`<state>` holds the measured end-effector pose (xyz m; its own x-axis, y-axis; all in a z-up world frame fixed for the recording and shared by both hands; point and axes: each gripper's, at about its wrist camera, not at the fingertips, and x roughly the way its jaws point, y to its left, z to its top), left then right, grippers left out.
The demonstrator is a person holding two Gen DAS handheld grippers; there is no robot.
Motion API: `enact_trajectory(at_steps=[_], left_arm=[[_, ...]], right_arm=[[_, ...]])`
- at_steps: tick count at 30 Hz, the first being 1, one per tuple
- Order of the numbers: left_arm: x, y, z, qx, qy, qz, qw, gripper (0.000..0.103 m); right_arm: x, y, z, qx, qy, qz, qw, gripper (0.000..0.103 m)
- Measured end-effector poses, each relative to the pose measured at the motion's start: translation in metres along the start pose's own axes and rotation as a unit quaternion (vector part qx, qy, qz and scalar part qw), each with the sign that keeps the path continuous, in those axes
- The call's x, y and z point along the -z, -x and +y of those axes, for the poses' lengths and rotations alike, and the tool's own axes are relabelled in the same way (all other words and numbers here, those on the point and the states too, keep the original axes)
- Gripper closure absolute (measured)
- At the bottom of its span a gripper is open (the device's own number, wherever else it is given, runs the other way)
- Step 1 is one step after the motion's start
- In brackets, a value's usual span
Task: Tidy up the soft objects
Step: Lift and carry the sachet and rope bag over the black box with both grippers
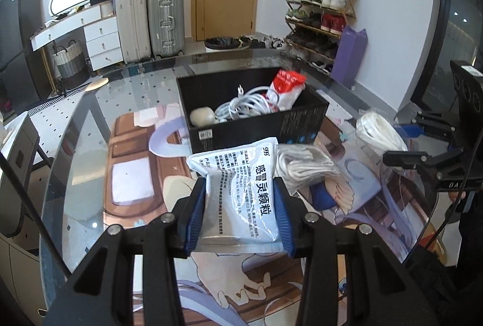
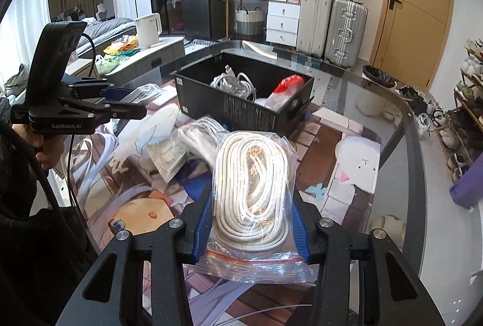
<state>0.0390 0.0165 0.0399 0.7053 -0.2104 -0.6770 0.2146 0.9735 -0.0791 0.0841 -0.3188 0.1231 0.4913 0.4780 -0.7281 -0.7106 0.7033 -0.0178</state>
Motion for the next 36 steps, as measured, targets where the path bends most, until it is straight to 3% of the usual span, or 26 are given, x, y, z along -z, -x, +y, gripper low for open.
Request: enact_trajectory(at_steps=[18,36], left_arm=[[-0.016,0.006,0.009,-0.021,0.029,-0.042,0.9985,0.062],[-0.043,-0.006,0.015,-0.029,0.042,-0.059,0.997,0.062]], right_arm=[[-0.026,0.005,-0.001,0.004,-0.022,-0.053,0.998,0.057],[-0.051,-0.008,-0.018,0.013,-0.045,-0.062,0.997,0.057]])
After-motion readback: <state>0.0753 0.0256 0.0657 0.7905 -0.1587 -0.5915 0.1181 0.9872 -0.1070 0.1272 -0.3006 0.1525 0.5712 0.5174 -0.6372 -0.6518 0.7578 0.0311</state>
